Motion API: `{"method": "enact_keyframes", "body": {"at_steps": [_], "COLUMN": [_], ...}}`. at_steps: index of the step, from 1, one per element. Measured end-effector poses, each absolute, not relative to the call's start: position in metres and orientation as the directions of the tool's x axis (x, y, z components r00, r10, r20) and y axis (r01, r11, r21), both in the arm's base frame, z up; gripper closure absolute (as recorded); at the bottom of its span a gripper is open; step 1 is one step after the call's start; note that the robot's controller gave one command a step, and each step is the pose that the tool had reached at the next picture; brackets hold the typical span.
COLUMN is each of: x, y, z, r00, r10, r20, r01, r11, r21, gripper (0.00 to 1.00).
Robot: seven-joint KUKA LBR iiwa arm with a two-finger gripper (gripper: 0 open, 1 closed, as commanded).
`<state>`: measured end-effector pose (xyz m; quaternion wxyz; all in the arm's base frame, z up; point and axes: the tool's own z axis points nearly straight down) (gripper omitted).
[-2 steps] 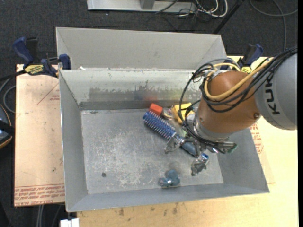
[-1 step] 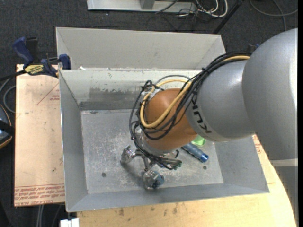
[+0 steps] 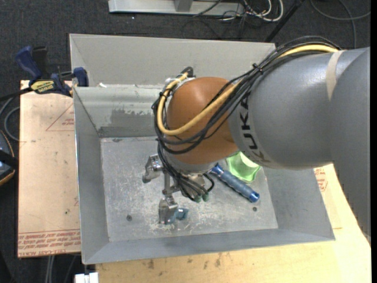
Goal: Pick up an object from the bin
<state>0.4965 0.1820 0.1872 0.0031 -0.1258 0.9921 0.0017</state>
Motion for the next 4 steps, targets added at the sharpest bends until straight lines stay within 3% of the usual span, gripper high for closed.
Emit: {"method": "enact_keyframes", "body": {"at_steps": [1, 2, 3, 4], "x": [0.520, 0.489, 0.484, 0.489], "y": [0.119, 0.085, 0.084, 0.085], "z": [0.148, 0.085, 0.082, 0.083], "r00": [-0.888, -0.897, -0.897, -0.897], "r10": [-0.459, -0.442, -0.442, -0.441], "r20": [0.002, -0.018, -0.001, -0.023], "r01": [-0.459, -0.442, -0.442, -0.441], "r11": [0.888, 0.897, 0.897, 0.898], "r21": [-0.001, -0.004, 0.001, -0.004], "gripper": [0.00, 0.00, 1.00, 0.00]}}
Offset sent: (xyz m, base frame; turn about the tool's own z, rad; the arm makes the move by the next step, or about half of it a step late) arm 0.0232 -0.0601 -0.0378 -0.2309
